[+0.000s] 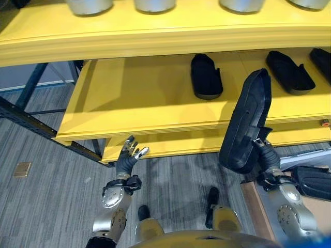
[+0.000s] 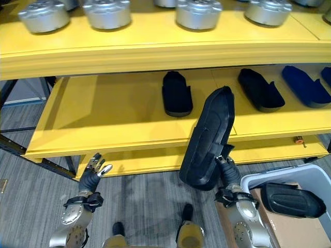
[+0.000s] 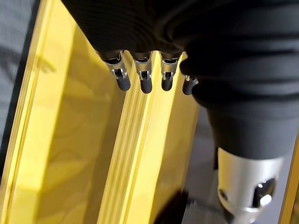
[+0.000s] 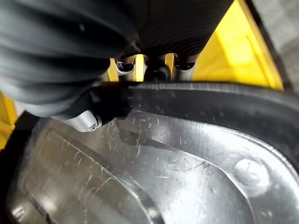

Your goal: Move parts from the plastic box to the shelf.

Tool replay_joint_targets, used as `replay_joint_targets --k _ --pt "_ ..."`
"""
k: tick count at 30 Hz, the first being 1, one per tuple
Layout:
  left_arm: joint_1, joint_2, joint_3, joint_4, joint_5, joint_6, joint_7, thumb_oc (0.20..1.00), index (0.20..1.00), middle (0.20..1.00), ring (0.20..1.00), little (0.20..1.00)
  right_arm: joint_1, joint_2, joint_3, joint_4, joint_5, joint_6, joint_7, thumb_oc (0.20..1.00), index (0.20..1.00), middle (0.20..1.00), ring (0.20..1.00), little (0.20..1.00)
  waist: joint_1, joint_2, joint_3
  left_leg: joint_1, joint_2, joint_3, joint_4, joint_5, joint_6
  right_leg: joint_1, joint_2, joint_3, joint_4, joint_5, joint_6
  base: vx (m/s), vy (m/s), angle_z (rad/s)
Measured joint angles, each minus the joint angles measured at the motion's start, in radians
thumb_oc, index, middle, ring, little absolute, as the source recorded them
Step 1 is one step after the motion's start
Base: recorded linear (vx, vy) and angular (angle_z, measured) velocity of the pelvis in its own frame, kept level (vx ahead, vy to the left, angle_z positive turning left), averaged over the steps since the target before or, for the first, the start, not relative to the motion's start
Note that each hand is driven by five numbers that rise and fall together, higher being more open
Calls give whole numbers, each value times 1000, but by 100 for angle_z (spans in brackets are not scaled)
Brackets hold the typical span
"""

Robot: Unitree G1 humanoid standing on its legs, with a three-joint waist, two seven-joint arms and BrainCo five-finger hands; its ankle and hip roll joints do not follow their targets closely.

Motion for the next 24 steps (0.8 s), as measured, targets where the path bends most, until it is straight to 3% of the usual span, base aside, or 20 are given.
replay_joint_targets --k 6,17,21,24 --pt "28 49 56 -8 -1 -7 6 1000 1000 1000 1000 1000 8 24 33 -11 -2 2 20 200 200 200 200 200 65 -52 -40 -23 -76 -33 11 -5 27 30 -54 20 -44 49 23 52 103 33" --pt "-3 51 9 -12 -1 -5 10 1000 1000 1000 1000 1000 -248 -57 146 -50 -21 10 20 200 200 200 200 200 88 -73 -51 -18 -69 -34 -1 -11 17 66 -30 12 -115 82 41 64 24 1" --pt "1 53 11 -21 -2 -2 10 1000 1000 1000 1000 1000 -349 -132 221 -44 -20 27 20 200 200 200 200 200 124 -97 -61 -11 -68 -32 -15 -9 15 75 -26 8 -131 85 41 34 -13 1" --pt "9 59 14 -52 -2 0 10 1000 1000 1000 1000 1000 -436 -135 282 -1 0 42 19 200 200 200 200 200 170 -116 -66 -24 -68 -53 -15 -6 11 79 -26 -12 -131 85 41 40 -25 16"
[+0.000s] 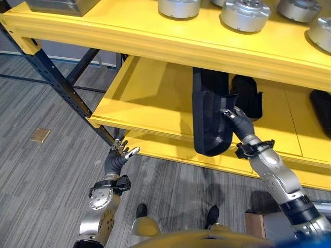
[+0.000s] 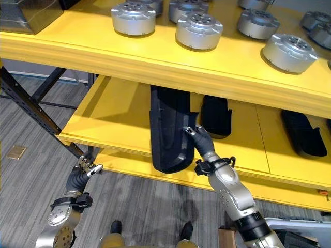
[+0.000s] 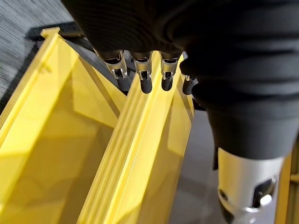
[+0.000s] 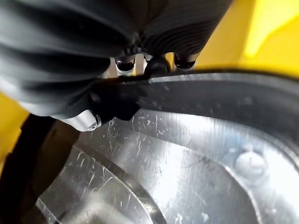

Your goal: Move parts from the plastic box to the shelf.

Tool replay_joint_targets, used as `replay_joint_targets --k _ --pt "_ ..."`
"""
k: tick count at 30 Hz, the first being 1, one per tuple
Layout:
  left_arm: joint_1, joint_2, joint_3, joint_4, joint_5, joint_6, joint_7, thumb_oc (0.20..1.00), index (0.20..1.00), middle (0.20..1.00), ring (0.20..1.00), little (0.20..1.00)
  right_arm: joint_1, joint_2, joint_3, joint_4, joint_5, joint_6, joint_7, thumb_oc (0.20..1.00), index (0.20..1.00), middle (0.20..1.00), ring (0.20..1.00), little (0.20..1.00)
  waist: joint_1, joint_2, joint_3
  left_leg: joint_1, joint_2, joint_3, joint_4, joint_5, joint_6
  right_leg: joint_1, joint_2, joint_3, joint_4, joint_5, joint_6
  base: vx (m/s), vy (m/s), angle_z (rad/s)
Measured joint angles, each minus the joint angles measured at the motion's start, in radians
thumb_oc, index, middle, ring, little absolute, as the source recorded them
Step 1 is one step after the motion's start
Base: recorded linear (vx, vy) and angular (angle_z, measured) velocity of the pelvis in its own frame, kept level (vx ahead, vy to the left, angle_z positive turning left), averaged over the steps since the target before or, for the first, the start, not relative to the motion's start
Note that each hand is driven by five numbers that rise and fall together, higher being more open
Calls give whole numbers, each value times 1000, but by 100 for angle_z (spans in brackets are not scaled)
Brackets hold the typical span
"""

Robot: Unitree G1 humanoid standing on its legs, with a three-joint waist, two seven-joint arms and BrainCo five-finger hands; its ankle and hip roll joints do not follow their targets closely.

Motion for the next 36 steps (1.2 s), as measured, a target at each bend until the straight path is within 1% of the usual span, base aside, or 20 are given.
replay_joint_targets --k 1,2,4,6,7,10,11,13,15,16,17,18,19,20,21,24,27,31,33,36 --pt "5 11 1 -6 -2 1 1 1000 1000 1000 1000 1000 -62 -7 45 33 6 10 -8 200 200 200 200 200 18 -2 2 -6 -1 -1 1 0 1 1 -1 -9 0 -1 0 27 -32 10" --pt "9 22 -8 -9 -4 1 0 1000 1000 1000 1000 1000 -125 -13 74 64 13 16 -15 200 200 200 200 200 20 -2 2 -10 0 -6 2 0 0 2 -1 -14 0 -2 0 12 -21 16" --pt "-6 32 -19 -28 -20 1 -1 1000 1000 1000 1000 1000 -186 -12 80 75 20 16 -25 200 200 200 200 200 28 -4 4 -23 -1 -30 2 6 -1 0 0 -29 0 -3 1 15 -20 27" --pt "2 40 -15 -29 -31 1 1 1000 1000 1000 1000 1000 -196 -18 89 78 27 18 -39 200 200 200 200 200 66 -5 7 -34 -3 -38 3 6 -1 1 -2 -46 0 -5 3 8 -23 17" --pt "2 43 -15 -28 -35 1 1 1000 1000 1000 1000 1000 -211 -26 95 81 41 18 -44 200 200 200 200 200 73 -4 14 -38 -3 -48 5 7 -1 2 -2 -55 0 -6 3 -2 -11 23" --pt "-10 83 -24 -34 -38 5 1 1000 1000 1000 1000 1000 -340 -46 97 194 66 17 -60 200 200 200 200 200 89 1 50 -64 -3 -72 25 5 -1 4 -2 -72 0 -8 1 -43 -13 22" --pt "-16 116 -25 -45 -42 4 2 1000 1000 1000 1000 1000 -438 -93 94 232 104 17 -94 200 200 200 200 200 117 8 73 -98 -4 -79 37 8 0 -21 -2 -74 0 -3 0 -75 -6 16" --pt "-21 140 -40 -47 -62 4 4 1000 1000 1000 1000 1000 -557 -125 78 286 129 11 -122 200 200 200 200 200 127 19 103 -127 -5 -85 47 14 0 -43 -2 -76 0 5 -4 -99 20 5" --pt "-31 144 -47 -47 -69 4 6 1000 1000 1000 1000 1000 -603 -129 48 312 130 -6 -155 200 200 200 200 200 130 27 123 -148 -5 -86 58 14 0 -62 -2 -74 0 13 -7 -166 60 -2" --pt "-44 156 -62 -44 -73 0 15 1000 1000 1000 1000 1000 -637 -136 54 336 136 -10 -166 200 200 200 200 200 126 38 137 -178 -7 -85 88 11 2 -84 -7 -72 13 14 -7 -198 100 -3" --pt "-73 164 -90 -43 -76 0 16 1000 1000 1000 1000 1000 -700 -162 60 367 138 -14 -177 200 200 200 200 200 122 59 161 -230 -6 -83 140 -3 18 -125 -15 -72 47 9 -14 -94 60 1" --pt "-83 164 -97 -43 -76 -1 16 1000 1000 1000 1000 1000 -717 -168 57 373 137 -16 -181 200 200 200 200 200 121 66 172 -235 -7 -83 146 -5 17 -129 -17 -72 52 9 -15 -152 90 -4" --pt "-141 163 -131 -44 -76 -3 20 1000 1000 1000 1000 1000 -783 -175 58 413 140 -24 -211 200 200 200 200 200 112 97 217 -265 -13 -80 180 -11 24 -169 -31 -61 97 5 -20 -99 68 -1" --pt "-166 165 -147 -44 -76 -3 18 1000 1000 1000 1000 1000 -792 -174 58 425 147 -25 -223 200 200 200 200 200 104 108 236 -276 -17 -82 198 -15 30 -179 -37 -53 118 2 -24 -135 98 -10" --pt "-182 163 -146 -46 -77 -8 17 1000 1000 1000 1000 1000 -792 -174 60 431 149 -25 -234 200 200 200 200 200 100 109 246 -292 -17 -78 222 -29 31 -201 -43 -47 136 -3 -27 -129 106 -9" --pt "-210 165 -146 -62 -76 -13 23 1000 1000 1000 1000 1000 -806 -203 53 396 147 -27 -253 200 200 200 200 200 70 129 287 -381 -15 -69 359 -86 51 -285 -65 -15 241 -34 -29 -74 55 -15" --pt "-212 162 -146 -66 -76 -13 25 1000 1000 1000 1000 1000 -805 -207 41 387 146 -38 -271 200 200 200 200 200 39 134 306 -442 -22 -61 456 -124 70 -347 -93 11 321 -60 -28 -40 59 -10" --pt "-206 163 -156 -65 -76 -14 40 1000 1000 1000 1000 1000 -820 -230 42 451 147 -57 -280 200 200 200 200 200 32 133 308 -506 -3 -48 560 -175 83 -424 -100 59 405 -91 -22 -42 36 -17" --pt "-213 166 -167 -65 -76 -21 43 1000 1000 1000 1000 1000 -870 -230 52 516 148 -63 -281 200 200 200 200 200 13 134 309 -551 -8 -55 591 -179 84 -470 -112 63 448 -103 -15 -52 9 1" --pt "-217 163 -192 -63 -76 -24 44 1000 1000 1000 1000 1000 -904 -230 53 572 156 -64 -304 200 200 200 200 200 11 133 314 -585 -8 -59 614 -181 85 -508 -111 70 472 -105 -18 -12 3 -1"
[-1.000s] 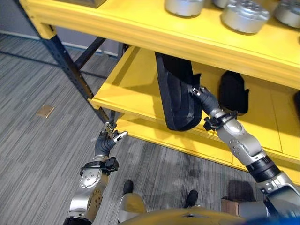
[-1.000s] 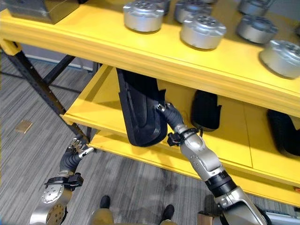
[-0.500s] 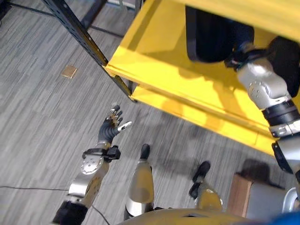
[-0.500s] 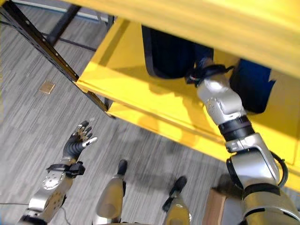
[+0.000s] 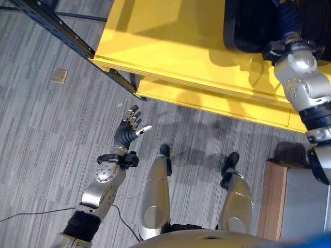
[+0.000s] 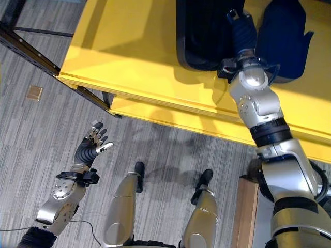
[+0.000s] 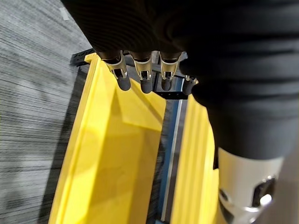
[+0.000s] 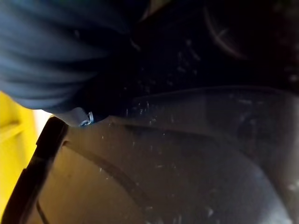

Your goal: Move parts from the plastic box to the shelf.

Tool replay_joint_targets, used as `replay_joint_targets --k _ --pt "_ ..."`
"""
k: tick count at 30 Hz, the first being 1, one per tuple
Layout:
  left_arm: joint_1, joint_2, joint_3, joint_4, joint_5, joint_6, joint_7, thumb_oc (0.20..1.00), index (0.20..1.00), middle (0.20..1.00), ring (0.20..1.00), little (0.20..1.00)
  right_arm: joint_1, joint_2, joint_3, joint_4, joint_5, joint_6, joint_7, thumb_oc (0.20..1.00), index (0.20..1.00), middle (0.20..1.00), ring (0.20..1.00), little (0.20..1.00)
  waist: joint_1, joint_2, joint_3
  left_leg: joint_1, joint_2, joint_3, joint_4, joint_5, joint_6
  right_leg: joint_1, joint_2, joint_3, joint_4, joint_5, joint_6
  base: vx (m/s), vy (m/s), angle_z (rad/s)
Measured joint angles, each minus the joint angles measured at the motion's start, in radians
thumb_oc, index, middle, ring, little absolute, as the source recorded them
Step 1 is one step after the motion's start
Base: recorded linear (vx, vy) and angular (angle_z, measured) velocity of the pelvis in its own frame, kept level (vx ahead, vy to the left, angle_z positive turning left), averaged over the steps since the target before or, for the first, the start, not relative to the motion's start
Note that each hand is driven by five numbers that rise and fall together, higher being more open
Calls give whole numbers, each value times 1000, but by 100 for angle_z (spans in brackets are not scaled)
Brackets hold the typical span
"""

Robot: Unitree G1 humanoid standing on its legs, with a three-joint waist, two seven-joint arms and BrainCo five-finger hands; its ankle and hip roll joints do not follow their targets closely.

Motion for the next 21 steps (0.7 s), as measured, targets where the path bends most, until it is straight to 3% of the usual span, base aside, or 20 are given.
replay_joint_targets --k 10,21 --pt "-43 1 -39 6 -1 -10 6 1000 1000 1000 1000 1000 -172 46 14 302 0 -10 -28 200 200 200 200 200 -1 4 9 -27 -4 -7 5 0 0 -21 -2 2 4 -1 0 2 1 1" --pt "-108 1 -54 28 -34 -28 23 1000 1000 1000 1000 1000 -245 98 53 391 1 -8 -14 200 200 200 200 200 33 4 8 -41 -26 -24 -3 2 0 -18 -18 -14 3 2 4 26 4 7"
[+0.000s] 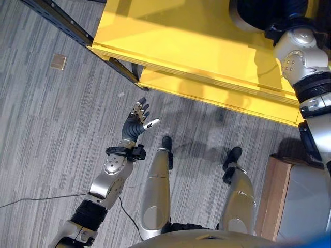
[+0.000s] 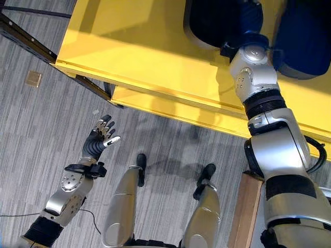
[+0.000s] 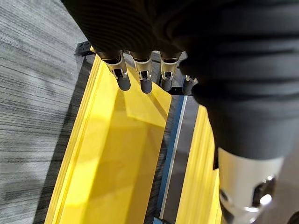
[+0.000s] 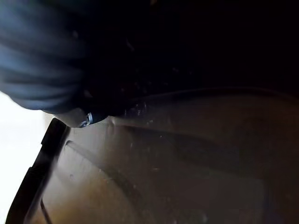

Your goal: Move parts from the plastic box to the shelf.

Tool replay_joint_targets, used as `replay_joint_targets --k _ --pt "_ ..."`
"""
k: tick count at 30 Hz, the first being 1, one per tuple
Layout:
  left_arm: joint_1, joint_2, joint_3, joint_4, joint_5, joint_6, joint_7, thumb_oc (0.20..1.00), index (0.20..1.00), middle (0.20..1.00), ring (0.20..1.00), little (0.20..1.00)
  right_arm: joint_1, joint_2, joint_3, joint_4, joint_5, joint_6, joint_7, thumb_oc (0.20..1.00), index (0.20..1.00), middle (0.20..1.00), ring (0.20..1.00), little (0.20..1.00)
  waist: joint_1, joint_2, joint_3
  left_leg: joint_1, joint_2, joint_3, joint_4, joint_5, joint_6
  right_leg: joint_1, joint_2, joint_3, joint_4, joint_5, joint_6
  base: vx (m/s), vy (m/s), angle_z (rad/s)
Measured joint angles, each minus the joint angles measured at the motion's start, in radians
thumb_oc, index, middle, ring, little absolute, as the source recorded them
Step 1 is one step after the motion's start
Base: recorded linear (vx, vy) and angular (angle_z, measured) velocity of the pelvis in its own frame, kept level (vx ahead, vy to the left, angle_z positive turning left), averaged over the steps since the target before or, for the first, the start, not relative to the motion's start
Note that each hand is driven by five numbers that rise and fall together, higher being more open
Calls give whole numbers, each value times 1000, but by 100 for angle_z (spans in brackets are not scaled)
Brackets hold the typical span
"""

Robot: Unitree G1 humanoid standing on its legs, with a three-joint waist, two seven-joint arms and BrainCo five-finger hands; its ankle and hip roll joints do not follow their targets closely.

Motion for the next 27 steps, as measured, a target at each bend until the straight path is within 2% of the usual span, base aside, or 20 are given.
replay_joint_targets --k 7,14,23,27 --pt "-9 0 -11 14 -7 -1 20 1000 1000 1000 1000 1000 -28 57 6 73 2 0 9 200 200 200 200 200 14 0 -2 0 -8 -15 1 3 4 21 -5 -22 -10 -4 -2 29 5 7" --pt "-9 1 -29 16 -7 -14 22 1000 1000 1000 1000 1000 -39 73 10 207 12 0 10 200 200 200 200 200 25 0 -3 -1 -15 -14 -3 6 7 26 -8 -23 -25 5 7 2 2 0" --pt "-19 1 -39 28 -7 -20 39 1000 1000 1000 1000 1000 -57 115 -4 254 18 -15 7 200 200 200 200 200 12 1 -6 0 -14 -11 2 6 8 27 -8 -20 -27 8 9 0 0 0" --pt "-14 1 -49 39 -7 -21 46 1000 1000 1000 1000 1000 -51 154 -6 283 19 -11 7 200 200 200 200 200 4 1 -31 0 -12 -9 1 7 9 27 -6 -19 -34 10 9 -4 -2 -1"
